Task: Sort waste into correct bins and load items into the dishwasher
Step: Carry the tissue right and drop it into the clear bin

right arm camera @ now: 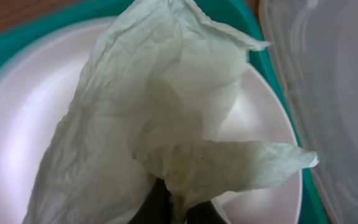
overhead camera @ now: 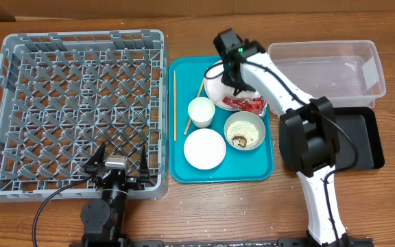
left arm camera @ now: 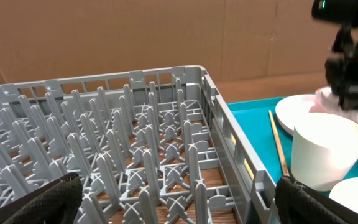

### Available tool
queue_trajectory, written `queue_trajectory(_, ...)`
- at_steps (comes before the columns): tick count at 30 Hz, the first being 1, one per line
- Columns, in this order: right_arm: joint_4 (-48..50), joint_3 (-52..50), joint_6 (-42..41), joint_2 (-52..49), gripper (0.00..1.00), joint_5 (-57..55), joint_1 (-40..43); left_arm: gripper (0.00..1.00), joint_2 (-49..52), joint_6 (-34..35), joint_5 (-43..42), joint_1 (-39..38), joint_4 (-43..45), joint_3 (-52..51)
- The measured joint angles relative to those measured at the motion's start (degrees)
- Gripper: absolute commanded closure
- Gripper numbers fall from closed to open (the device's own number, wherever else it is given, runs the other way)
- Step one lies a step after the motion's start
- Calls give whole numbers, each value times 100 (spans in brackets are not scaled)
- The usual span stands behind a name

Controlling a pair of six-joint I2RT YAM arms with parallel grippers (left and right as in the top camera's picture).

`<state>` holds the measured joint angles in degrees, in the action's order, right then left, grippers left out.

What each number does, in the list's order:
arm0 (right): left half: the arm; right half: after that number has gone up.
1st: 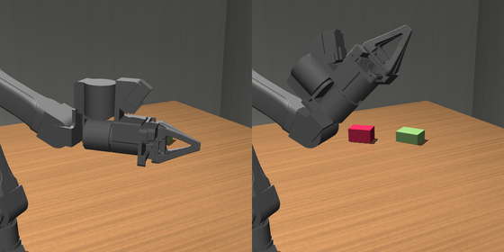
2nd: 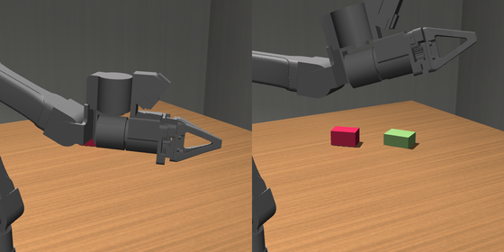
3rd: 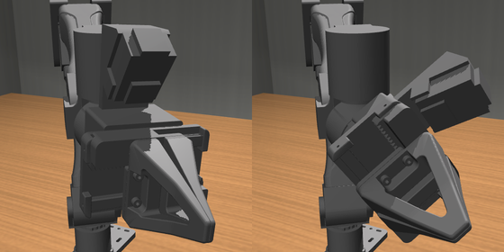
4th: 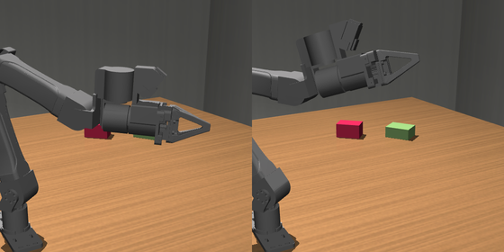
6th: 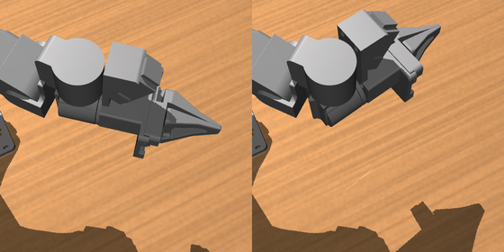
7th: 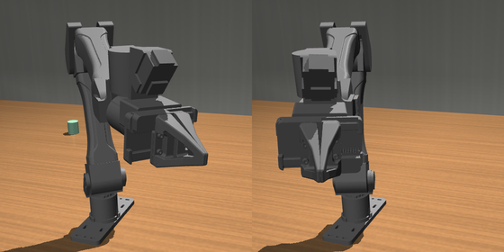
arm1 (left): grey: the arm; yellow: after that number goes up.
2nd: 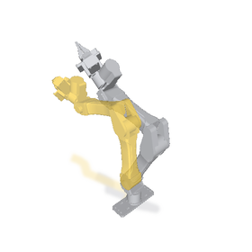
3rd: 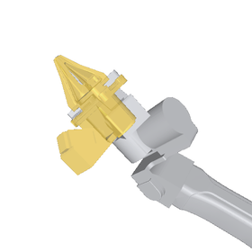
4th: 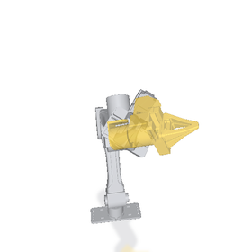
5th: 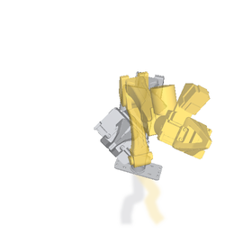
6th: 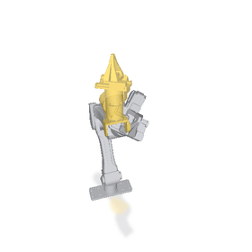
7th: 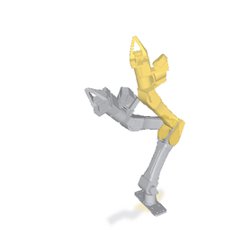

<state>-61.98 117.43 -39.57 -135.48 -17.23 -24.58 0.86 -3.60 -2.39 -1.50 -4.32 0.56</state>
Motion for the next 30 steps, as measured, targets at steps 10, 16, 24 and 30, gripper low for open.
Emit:
queue_trajectory(10, -1029, 1663, 422, 1488, 96, 179, 181, 0, 0, 0, 0, 0, 2, 0)
queue_trajectory(16, -1674, 1659, -94, 1937, 96, -39, 1147, 0, 0, 0, 0, 0, 2, 0)
queue_trajectory(24, -507, -319, -431, 1491, 95, 308, 2258, 0, 0, 0, 0, 0, 2, 0)
queue_trajectory(30, -164, -1091, -164, 1423, 28, 881, 2341, 0, 0, 0, 0, 0, 2, 0)
